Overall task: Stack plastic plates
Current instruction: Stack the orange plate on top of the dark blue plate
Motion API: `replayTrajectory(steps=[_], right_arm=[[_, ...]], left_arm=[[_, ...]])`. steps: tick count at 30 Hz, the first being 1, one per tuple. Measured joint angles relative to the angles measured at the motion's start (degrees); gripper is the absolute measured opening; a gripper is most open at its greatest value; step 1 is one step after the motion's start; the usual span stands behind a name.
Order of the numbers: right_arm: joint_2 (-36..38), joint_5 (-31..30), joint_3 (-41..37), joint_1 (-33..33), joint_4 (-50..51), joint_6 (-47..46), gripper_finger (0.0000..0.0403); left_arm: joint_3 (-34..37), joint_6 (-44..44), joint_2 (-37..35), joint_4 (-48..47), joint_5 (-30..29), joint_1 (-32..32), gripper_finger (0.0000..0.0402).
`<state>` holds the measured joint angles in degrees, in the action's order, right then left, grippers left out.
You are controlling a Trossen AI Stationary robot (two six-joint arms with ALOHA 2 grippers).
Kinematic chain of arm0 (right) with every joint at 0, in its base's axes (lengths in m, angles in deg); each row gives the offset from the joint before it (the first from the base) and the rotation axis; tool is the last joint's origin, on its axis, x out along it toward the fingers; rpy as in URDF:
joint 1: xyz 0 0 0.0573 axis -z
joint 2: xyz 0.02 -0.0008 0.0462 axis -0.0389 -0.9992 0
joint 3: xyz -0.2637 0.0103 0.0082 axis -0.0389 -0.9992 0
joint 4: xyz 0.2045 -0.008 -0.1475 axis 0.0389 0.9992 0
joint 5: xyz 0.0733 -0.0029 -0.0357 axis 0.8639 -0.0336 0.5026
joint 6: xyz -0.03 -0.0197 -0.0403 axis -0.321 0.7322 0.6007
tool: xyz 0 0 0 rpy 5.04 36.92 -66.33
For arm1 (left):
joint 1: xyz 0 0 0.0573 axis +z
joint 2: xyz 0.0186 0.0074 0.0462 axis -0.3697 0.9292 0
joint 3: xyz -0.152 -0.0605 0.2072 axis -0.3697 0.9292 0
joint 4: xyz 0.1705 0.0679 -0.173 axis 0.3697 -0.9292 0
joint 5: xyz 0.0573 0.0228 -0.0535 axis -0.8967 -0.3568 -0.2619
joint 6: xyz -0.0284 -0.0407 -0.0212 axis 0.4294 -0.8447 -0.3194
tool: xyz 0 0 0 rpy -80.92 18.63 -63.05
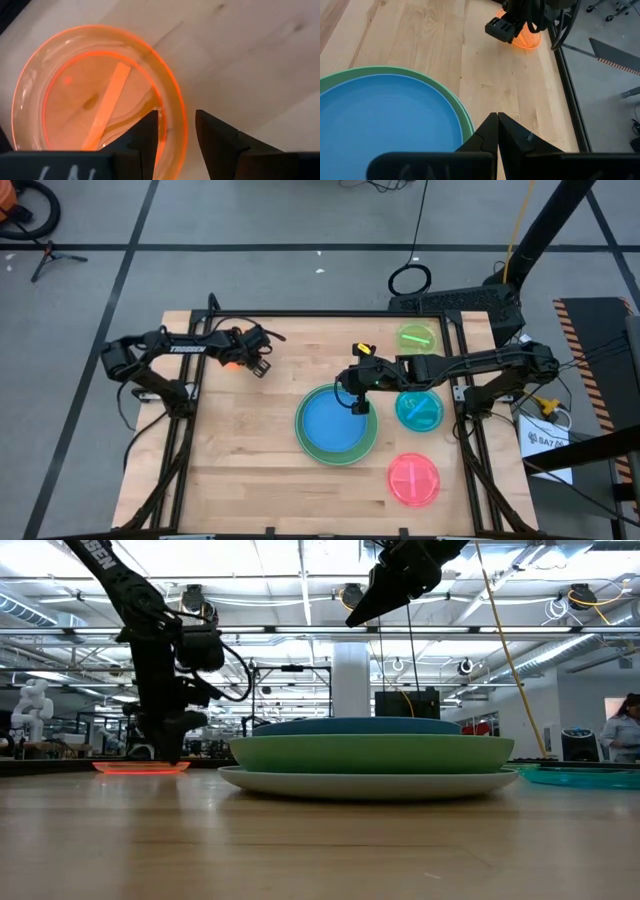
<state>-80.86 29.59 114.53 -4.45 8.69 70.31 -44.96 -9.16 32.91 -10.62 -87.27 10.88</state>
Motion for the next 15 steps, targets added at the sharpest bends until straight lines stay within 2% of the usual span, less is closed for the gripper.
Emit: replayTrajectory(steps=[15], right_arm=[[0.0,0.0,0.0,0.0,0.1,0.0,0.0002]], left_arm=[[-0.1,0.5,3.2,0.3,-0.3,1.1,0.0138]])
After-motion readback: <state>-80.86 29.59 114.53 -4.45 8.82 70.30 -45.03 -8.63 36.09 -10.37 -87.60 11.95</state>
